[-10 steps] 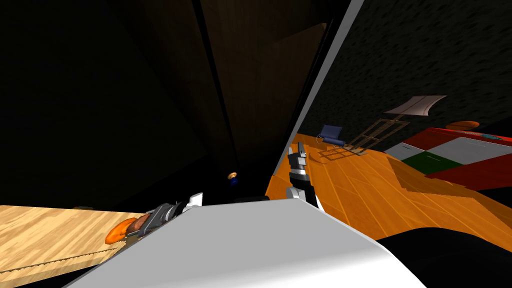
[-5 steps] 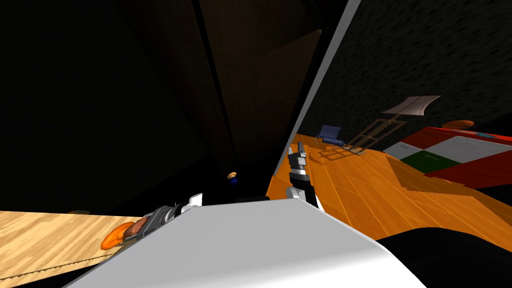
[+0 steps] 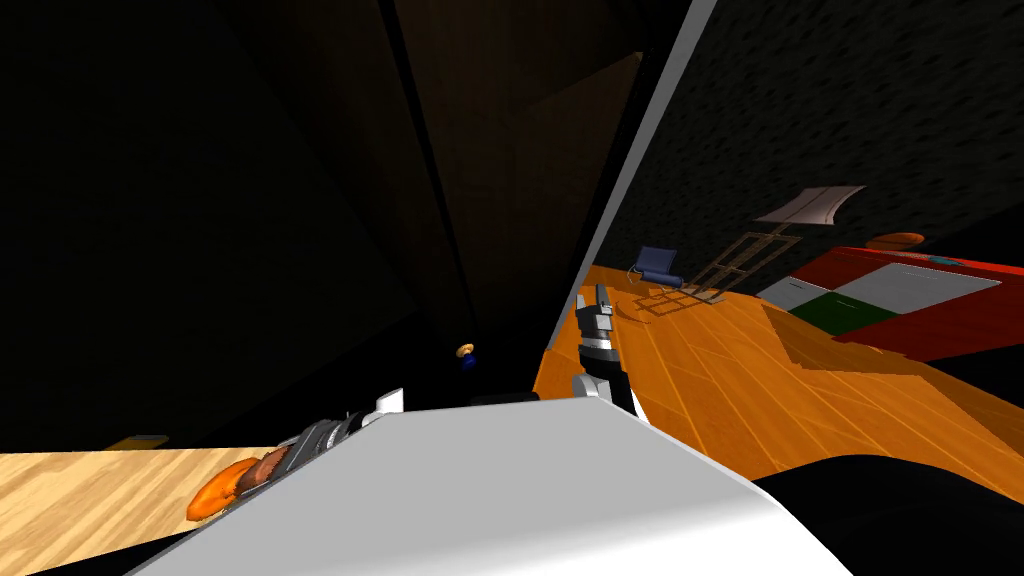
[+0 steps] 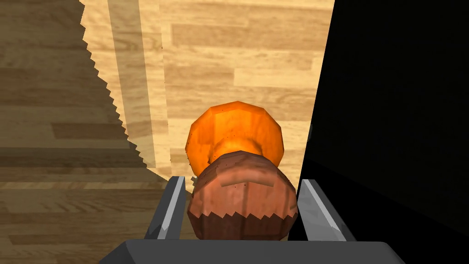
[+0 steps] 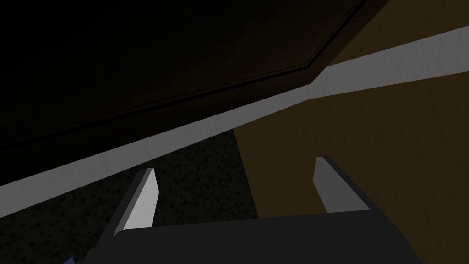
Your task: Push the door open
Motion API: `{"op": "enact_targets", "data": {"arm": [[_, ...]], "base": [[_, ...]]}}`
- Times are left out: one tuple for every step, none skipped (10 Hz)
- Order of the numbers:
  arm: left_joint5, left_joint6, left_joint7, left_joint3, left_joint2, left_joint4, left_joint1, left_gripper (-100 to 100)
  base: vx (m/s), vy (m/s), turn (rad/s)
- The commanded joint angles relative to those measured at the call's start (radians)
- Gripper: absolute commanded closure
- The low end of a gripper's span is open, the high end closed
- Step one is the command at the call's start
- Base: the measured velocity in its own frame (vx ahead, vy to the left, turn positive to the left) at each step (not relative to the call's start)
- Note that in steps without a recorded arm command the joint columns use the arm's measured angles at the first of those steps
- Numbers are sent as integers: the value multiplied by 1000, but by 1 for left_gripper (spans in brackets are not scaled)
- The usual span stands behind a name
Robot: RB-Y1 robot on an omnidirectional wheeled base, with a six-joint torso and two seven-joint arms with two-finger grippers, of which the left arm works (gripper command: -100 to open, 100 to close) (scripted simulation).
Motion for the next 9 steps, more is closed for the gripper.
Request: {"op": "enact_targets", "data": {"arm": [[3, -32, 24, 7, 45, 50, -13, 100], [3, -32, 24, 7, 45, 68, -13, 100], [25, -51, 18, 34, 50, 76, -10, 100], [33, -58, 16, 44, 52, 78, -9, 100], [33, -58, 16, 44, 52, 78, -9, 100], [50, -72, 12, 64, 57, 80, -7, 100], [66, -87, 7, 85, 60, 83, -5, 100], [82, -101, 3, 104, 64, 85, -3, 100], [82, -101, 3, 104, 64, 79, -3, 100]], "base": [[-33, 181, -34], [-2, 100, 26], [-11, 145, -124], [-30, 157, -143], [-20, 87, -27], [-14, 77, -77], [-22, 143, -162], [-49, 177, -179], [-40, 133, -33]]}}
